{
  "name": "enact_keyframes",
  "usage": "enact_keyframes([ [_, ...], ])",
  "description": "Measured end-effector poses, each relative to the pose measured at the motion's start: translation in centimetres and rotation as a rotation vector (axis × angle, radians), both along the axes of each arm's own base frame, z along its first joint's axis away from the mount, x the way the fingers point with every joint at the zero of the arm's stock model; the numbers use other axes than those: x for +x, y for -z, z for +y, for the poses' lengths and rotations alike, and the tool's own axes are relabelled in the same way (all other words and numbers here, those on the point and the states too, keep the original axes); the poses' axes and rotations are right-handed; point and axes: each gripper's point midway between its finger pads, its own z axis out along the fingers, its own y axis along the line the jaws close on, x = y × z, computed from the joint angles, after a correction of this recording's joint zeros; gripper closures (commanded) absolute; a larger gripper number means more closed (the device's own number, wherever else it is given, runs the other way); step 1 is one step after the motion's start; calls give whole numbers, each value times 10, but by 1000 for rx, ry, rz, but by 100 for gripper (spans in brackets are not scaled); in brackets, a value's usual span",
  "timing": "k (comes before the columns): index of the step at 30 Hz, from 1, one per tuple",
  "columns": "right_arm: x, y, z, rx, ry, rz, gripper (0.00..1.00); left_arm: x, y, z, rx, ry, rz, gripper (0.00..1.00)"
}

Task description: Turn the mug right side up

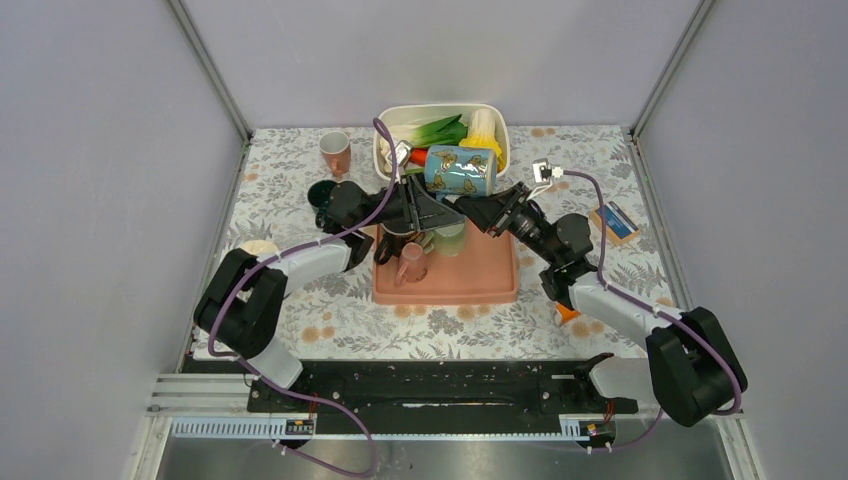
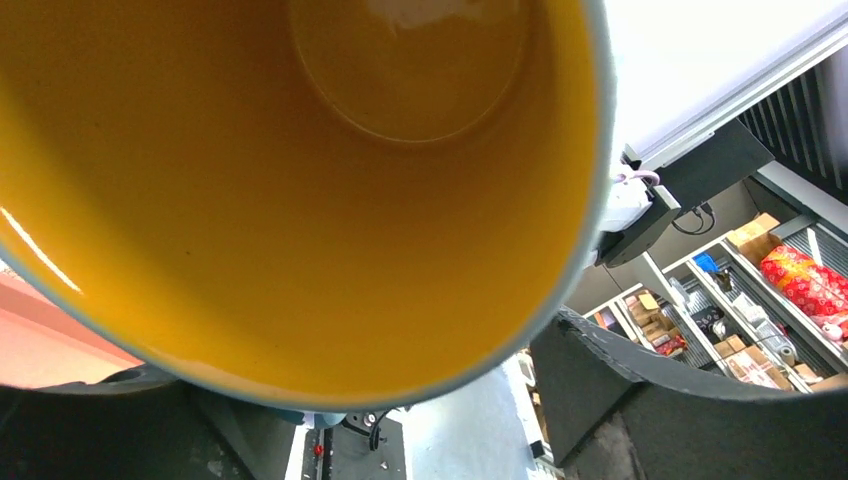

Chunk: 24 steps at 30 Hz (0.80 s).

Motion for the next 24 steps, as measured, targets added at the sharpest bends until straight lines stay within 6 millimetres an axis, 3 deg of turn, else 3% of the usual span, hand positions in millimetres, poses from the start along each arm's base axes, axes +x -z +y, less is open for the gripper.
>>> enact_keyframes([
  [9,2,-1,7,16,-6,-39,100,5,5,-1,10,-13,34,46],
  [12,1,-3,7,20,-9,-49,100,6,5,-1,10,-16,36,55],
  [13,0,-5,7,33,-8,-44,100,7,5,-1,6,-26,9,63],
  [17,0,-6,6,33,-8,-44,100,7,5,-1,6,-28,2,74],
  [20,-1,-7,6,34,-8,-42,100,7,5,-1,6,-29,-4,76],
  [24,-1,-7,6,39,-10,-29,100,7,4,-1,5,-29,-12,66],
])
